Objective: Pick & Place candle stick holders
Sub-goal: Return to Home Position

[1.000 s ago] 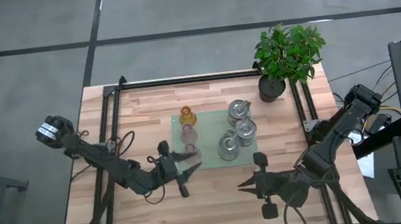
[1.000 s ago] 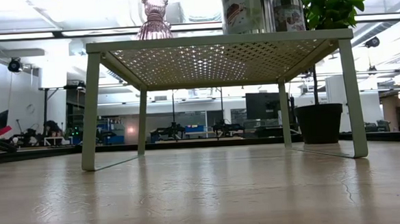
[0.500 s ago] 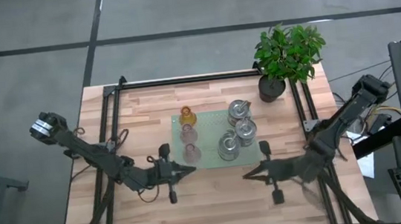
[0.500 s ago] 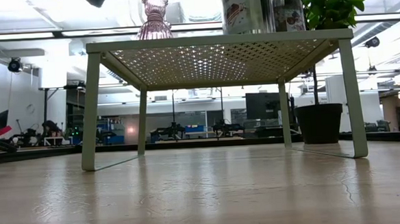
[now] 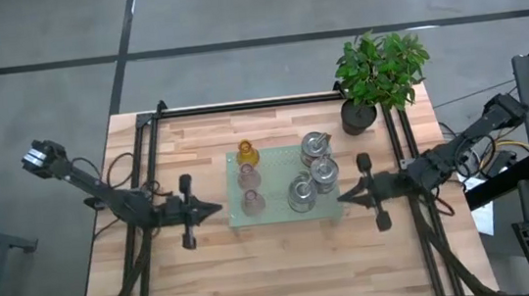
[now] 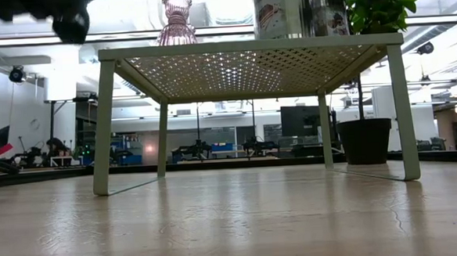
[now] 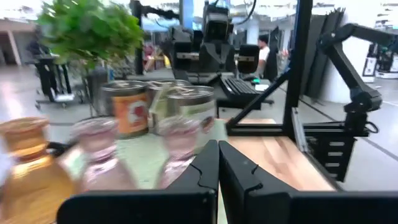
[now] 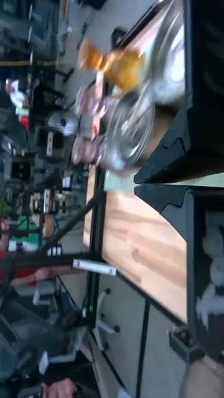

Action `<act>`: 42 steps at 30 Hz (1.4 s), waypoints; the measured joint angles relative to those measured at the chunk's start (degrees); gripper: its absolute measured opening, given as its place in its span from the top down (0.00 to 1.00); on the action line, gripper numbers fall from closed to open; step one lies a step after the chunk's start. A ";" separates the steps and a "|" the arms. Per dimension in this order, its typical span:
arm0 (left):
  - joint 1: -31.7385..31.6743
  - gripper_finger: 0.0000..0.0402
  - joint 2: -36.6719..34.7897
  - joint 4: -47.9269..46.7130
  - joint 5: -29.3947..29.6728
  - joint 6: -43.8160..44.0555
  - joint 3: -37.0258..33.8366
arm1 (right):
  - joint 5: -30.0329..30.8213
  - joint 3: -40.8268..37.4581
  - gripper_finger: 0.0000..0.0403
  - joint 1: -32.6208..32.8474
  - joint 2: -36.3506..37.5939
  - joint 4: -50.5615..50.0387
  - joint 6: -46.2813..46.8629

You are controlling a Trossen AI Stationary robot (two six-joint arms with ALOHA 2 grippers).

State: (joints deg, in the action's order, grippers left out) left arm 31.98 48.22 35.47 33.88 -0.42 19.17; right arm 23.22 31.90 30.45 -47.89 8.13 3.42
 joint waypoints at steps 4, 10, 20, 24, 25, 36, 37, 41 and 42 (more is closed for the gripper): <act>-2.49 1.00 -6.88 4.64 0.22 -2.07 -7.36 | -2.08 -5.33 0.98 -3.60 4.65 0.40 0.09; -7.94 1.00 -17.62 4.24 -7.75 0.10 -14.38 | -9.62 -12.80 0.98 -9.28 11.82 4.46 0.17; -11.25 1.00 -33.59 -17.03 -10.27 4.68 -15.59 | -11.74 -19.74 0.98 -14.69 25.26 -0.21 -0.90; -11.25 1.00 -39.61 -22.99 -12.60 5.57 -15.50 | -11.79 -22.29 0.98 -14.88 29.73 -0.94 -1.48; -11.23 1.00 -41.05 -24.13 -12.67 5.63 -15.75 | -11.73 -23.16 0.98 -14.90 30.65 -0.99 -1.87; -11.27 1.00 -48.18 -35.97 -10.46 6.82 -17.18 | -11.09 -28.78 0.98 -15.62 40.55 -2.70 -6.89; -11.28 1.00 -48.18 -35.61 -10.02 6.03 -17.23 | -11.08 -29.01 0.98 -15.67 41.53 -3.67 -6.87; -11.30 0.99 -48.16 -35.28 -9.80 4.48 -17.22 | -9.32 -29.01 0.98 -15.93 46.26 -10.02 -4.71; -11.30 0.98 -48.15 -35.27 -9.79 4.39 -17.20 | -9.09 -28.98 0.98 -15.94 47.57 -11.48 -4.55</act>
State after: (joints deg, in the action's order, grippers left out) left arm 20.69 0.07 0.19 24.09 3.97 1.97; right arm 14.14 2.92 14.52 -0.32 -3.35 -1.13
